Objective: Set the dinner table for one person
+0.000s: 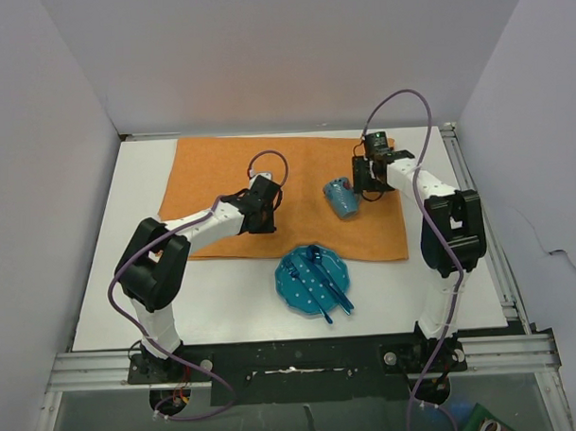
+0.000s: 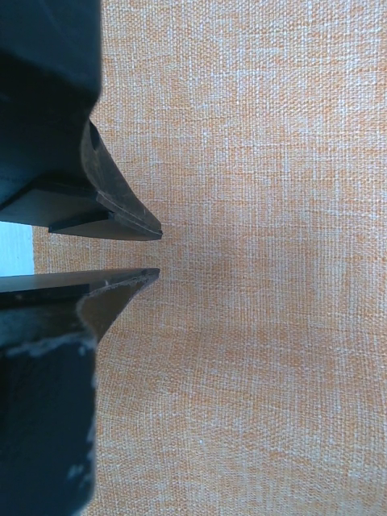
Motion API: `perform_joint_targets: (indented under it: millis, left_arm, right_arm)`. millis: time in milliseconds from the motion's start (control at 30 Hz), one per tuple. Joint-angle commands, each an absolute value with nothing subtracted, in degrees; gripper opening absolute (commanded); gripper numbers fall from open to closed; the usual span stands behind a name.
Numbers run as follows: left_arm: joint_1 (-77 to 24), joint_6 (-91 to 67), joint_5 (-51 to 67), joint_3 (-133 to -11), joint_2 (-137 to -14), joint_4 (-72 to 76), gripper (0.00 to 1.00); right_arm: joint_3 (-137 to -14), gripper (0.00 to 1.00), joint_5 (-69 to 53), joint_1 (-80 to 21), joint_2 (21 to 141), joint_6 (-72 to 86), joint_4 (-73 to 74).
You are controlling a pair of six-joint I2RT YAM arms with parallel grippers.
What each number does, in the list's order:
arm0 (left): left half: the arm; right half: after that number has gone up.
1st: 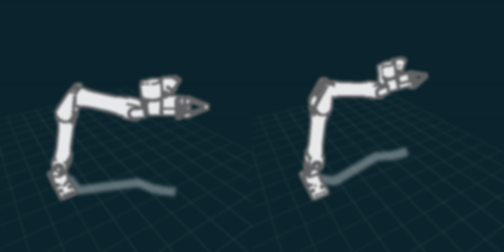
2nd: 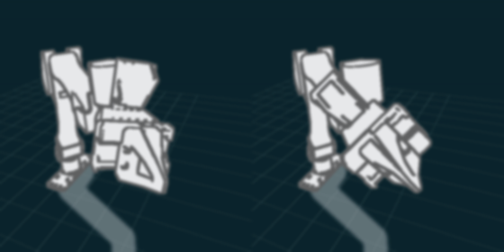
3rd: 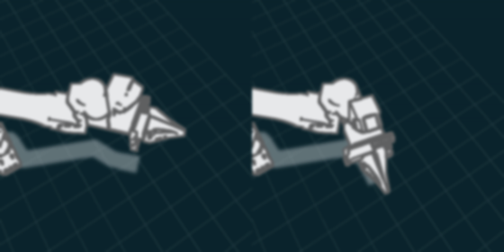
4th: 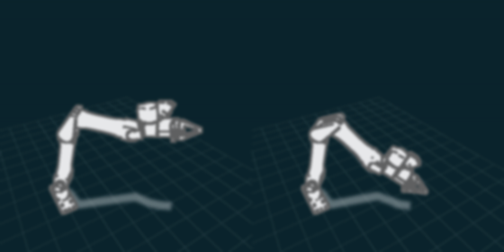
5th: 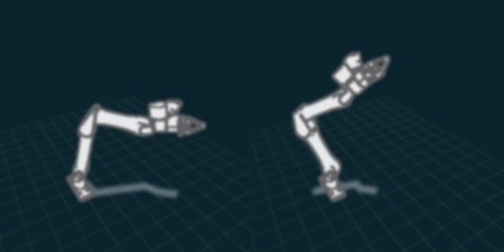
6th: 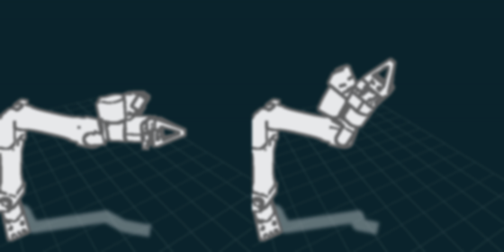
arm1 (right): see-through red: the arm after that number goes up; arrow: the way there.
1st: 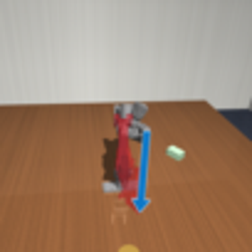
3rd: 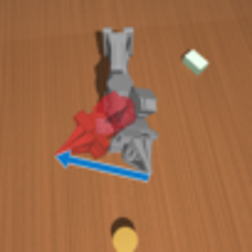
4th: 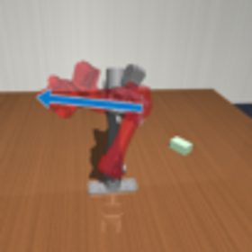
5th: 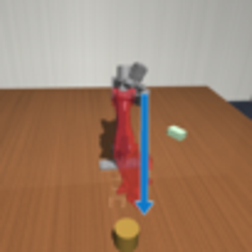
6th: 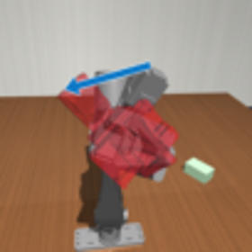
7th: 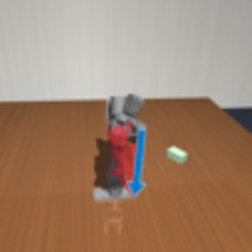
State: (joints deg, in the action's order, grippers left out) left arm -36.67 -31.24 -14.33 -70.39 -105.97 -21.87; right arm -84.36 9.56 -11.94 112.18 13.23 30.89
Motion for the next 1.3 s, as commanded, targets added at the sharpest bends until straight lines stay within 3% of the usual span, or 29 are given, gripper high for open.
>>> perform_joint_targets:
  millis: [0,700,1133,1200,1267]
  left_arm:
    - [-36.9,-31.1,-14.8,-71.2,-104.3,-20.6,0.21]
    - [-36.8,-30.8,-15.3,-71.1,-105.2,-20.7,0.20]
    - [-36.8,-30.8,-14.7,-72.8,-106.5,-20.9,0.20]
    - [-36.9,-30.8,-14.2,-72.8,-106.5,-20.7,0.20]
    - [-36.8,-30.9,-14.0,-72.7,-106.3,-20.7,0.20]
  right_arm:
    - [-88.7,0.57,8.6,-10.9,111.1,12.1,30.6]
    - [-88.2,0.56,1.9,-10.4,118.3,12.4,28.8]
    - [-76.2,0.54,-7.3,-13.1,111.6,14.3,24.0]
    - [-76.5,0.44,-7.1,-14.0,112.2,14.2,24.2]
    - [-77.9,0.25,-7.2,-14.3,113.5,14.2,25.1]
